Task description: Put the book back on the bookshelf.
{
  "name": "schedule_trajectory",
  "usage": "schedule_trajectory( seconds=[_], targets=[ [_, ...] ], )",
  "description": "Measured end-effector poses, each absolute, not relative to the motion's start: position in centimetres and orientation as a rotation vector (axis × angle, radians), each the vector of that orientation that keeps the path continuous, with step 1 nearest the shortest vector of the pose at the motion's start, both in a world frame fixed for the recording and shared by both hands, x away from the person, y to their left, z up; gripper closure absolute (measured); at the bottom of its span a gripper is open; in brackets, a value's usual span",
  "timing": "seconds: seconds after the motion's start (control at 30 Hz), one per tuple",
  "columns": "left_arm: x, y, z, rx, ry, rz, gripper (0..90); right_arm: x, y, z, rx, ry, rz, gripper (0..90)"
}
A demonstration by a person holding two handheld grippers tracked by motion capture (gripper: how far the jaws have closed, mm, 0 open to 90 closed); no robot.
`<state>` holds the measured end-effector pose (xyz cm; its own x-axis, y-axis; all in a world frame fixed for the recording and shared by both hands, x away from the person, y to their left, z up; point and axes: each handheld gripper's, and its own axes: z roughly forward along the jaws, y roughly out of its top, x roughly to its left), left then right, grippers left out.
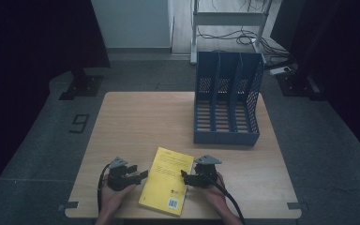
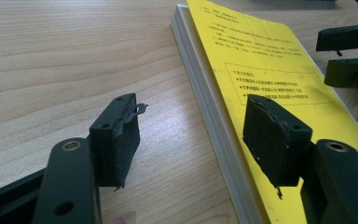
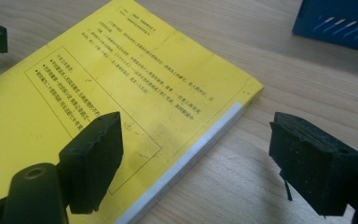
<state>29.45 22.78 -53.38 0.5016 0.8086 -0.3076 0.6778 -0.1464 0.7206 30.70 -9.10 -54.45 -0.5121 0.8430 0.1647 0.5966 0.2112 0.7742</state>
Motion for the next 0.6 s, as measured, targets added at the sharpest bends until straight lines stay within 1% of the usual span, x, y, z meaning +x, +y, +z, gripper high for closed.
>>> schedule_trajectory(
  seconds=[0.43,0.6],
  targets=[
    [29.43,22.58,-53.43,1.887,1.232,0.191,36.0,30.74,-8.44,-54.98,1.366,2.217,1.195,16.2],
    [29.31,22.23,-53.37,1.890,1.218,0.190,36.0,30.65,-8.22,-55.09,1.376,2.225,1.203,14.6]
  ],
)
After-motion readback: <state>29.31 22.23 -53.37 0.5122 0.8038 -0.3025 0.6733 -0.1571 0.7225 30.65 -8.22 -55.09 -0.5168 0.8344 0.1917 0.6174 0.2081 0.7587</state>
